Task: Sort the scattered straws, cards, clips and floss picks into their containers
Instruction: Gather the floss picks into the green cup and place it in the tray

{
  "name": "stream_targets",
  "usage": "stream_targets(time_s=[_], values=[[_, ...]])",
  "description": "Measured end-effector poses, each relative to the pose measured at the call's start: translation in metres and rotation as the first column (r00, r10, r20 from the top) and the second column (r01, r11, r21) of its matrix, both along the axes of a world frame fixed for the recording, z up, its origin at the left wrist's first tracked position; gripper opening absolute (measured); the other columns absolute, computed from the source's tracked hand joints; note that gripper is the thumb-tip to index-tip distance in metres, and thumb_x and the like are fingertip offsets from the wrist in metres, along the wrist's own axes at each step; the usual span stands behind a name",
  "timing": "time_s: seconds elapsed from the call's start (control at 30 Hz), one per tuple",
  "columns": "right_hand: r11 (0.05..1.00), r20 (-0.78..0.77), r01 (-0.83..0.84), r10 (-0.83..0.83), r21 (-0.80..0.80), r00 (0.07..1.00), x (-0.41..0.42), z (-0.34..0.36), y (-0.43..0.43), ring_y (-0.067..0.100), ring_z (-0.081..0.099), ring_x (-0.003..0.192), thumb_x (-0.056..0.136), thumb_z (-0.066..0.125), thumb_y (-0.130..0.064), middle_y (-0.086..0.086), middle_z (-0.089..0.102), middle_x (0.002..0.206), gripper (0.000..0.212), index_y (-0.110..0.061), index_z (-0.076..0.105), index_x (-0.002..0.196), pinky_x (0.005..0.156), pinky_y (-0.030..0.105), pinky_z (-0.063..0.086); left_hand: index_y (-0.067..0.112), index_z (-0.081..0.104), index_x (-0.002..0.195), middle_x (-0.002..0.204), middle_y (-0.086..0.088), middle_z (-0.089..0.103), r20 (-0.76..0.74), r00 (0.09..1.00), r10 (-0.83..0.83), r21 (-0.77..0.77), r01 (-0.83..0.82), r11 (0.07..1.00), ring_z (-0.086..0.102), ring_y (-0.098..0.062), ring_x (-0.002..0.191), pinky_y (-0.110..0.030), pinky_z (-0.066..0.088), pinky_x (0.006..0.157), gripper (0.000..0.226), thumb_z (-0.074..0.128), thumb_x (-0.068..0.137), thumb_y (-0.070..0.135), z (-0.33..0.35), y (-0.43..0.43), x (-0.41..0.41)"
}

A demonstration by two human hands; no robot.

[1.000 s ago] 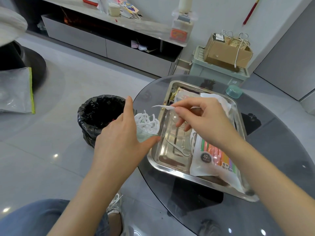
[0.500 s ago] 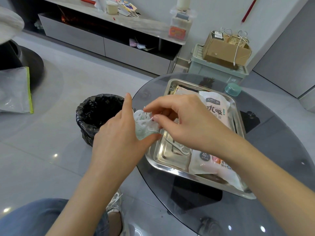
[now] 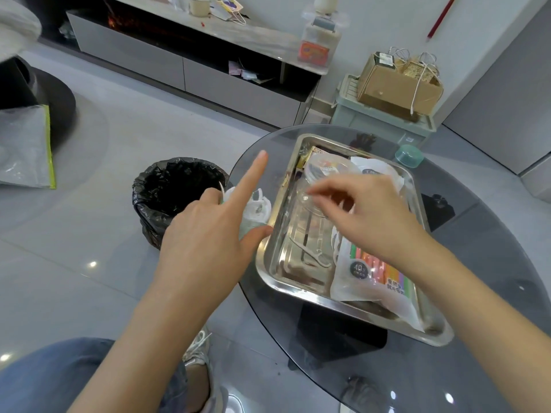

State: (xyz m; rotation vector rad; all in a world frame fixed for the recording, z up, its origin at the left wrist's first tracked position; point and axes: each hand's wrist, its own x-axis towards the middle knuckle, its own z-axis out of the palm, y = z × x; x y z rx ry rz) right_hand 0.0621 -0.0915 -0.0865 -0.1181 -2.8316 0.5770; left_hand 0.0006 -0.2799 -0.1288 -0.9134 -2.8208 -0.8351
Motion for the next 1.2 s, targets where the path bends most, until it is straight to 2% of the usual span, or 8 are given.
stream_targets(time_s=[0.07, 0.13, 0.37, 0.53, 0.67, 0.83, 1.1, 1.2], values=[[0.979, 0.35, 0.017, -0.088, 0.201, 0.933, 0.002, -0.016, 0.01, 0.006, 0.06, 0.092, 0.089, 0.062, -0.034, -0.005, 0.067, 0.099, 0.028, -0.019, 0.065, 0.112, 0.087, 0.028, 0.05, 0.058, 0.0, 0.142, 0.078, 0.005, 0.035, 0.0, 1.0, -0.01, -0.009, 0.01, 1.0, 0.041, -0.016, 0.066, -0.031, 0.034, 0.056, 0.068, 0.039, 0.087, 0.057, 0.0, 0.001, 0.001], [0.959, 0.454, -0.025, -0.11, 0.281, 0.884, 0.007, -0.033, 0.01, 0.019, 0.059, 0.097, 0.086, 0.064, -0.042, 0.003, 0.065, 0.101, 0.035, -0.015, 0.063, 0.108, 0.085, 0.038, 0.05, 0.053, 0.022, 0.143, 0.077, 0.006, 0.031, 0.017, 1.0, -0.01, -0.003, 0.01, 1.0, 0.039, -0.018, 0.068, -0.032, 0.034, 0.059, 0.06, 0.035, 0.085, 0.057, 0.0, 0.004, 0.002], [0.958, 0.457, -0.044, -0.095, 0.284, 0.885, 0.003, -0.047, -0.011, 0.03, 0.058, 0.09, 0.083, 0.051, -0.003, 0.009, 0.058, 0.099, 0.018, -0.008, 0.056, 0.099, 0.075, 0.043, 0.051, 0.049, 0.031, 0.142, 0.075, 0.008, 0.03, 0.028, 1.0, 0.009, -0.012, -0.009, 1.0, 0.038, -0.017, 0.067, -0.031, 0.033, 0.057, 0.058, 0.037, 0.085, 0.059, -0.002, 0.005, 0.001], [0.963, 0.454, -0.013, -0.115, 0.268, 0.883, -0.002, -0.047, -0.009, 0.03, 0.057, 0.087, 0.078, 0.052, -0.005, 0.011, 0.06, 0.094, 0.016, -0.006, 0.052, 0.094, 0.07, 0.039, 0.049, 0.053, -0.004, 0.145, 0.08, 0.005, 0.039, 0.021, 1.0, -0.012, 0.039, 0.011, 0.999, 0.04, -0.01, 0.065, -0.029, 0.035, 0.054, 0.075, 0.042, 0.085, 0.059, -0.003, 0.006, 0.001], [0.994, 0.328, 0.102, -0.109, 0.041, 0.938, -0.001, -0.045, -0.001, 0.015, 0.056, 0.084, 0.08, 0.059, -0.013, -0.002, 0.06, 0.089, 0.013, -0.015, 0.06, 0.092, 0.077, 0.035, 0.05, 0.037, -0.015, 0.148, 0.097, 0.003, 0.054, 0.027, 1.0, 0.004, 0.089, -0.006, 0.996, 0.051, -0.016, 0.08, -0.031, 0.042, 0.06, 0.101, 0.056, 0.08, 0.061, -0.004, 0.005, 0.001], [0.956, 0.018, 0.002, 0.003, -0.294, 1.0, -0.003, -0.016, -0.001, 0.009, 0.064, 0.078, 0.087, 0.063, -0.004, 0.002, 0.063, 0.088, 0.013, -0.012, 0.07, 0.094, 0.078, 0.026, 0.053, 0.027, -0.013, 0.15, 0.104, 0.004, 0.055, 0.026, 0.999, 0.024, 0.105, -0.027, 0.994, 0.052, -0.016, 0.085, -0.031, 0.043, 0.065, 0.11, 0.059, 0.074, 0.064, -0.005, 0.008, 0.0], [0.963, 0.034, -0.27, 0.27, 0.016, 0.962, -0.014, 0.028, -0.02, -0.005, 0.058, 0.071, 0.084, 0.069, -0.009, -0.011, 0.069, 0.082, 0.01, -0.014, 0.075, 0.089, 0.075, 0.008, 0.043, 0.027, -0.012, 0.149, 0.103, 0.006, 0.055, 0.015, 0.999, 0.04, 0.107, -0.042, 0.993, 0.056, -0.018, 0.085, -0.033, 0.046, 0.065, 0.113, 0.06, 0.071, 0.066, -0.002, 0.008, -0.001], [0.946, 0.065, -0.317, 0.313, 0.065, 0.948, -0.021, 0.024, -0.033, 0.001, 0.057, 0.072, 0.086, 0.064, -0.007, -0.006, 0.069, 0.084, 0.013, -0.012, 0.07, 0.096, 0.074, 0.011, 0.041, 0.027, -0.008, 0.15, 0.105, 0.005, 0.058, 0.023, 1.0, 0.019, 0.132, -0.022, 0.991, 0.058, -0.019, 0.088, -0.037, 0.049, 0.068, 0.111, 0.055, 0.069, 0.067, -0.001, 0.007, 0.001]])
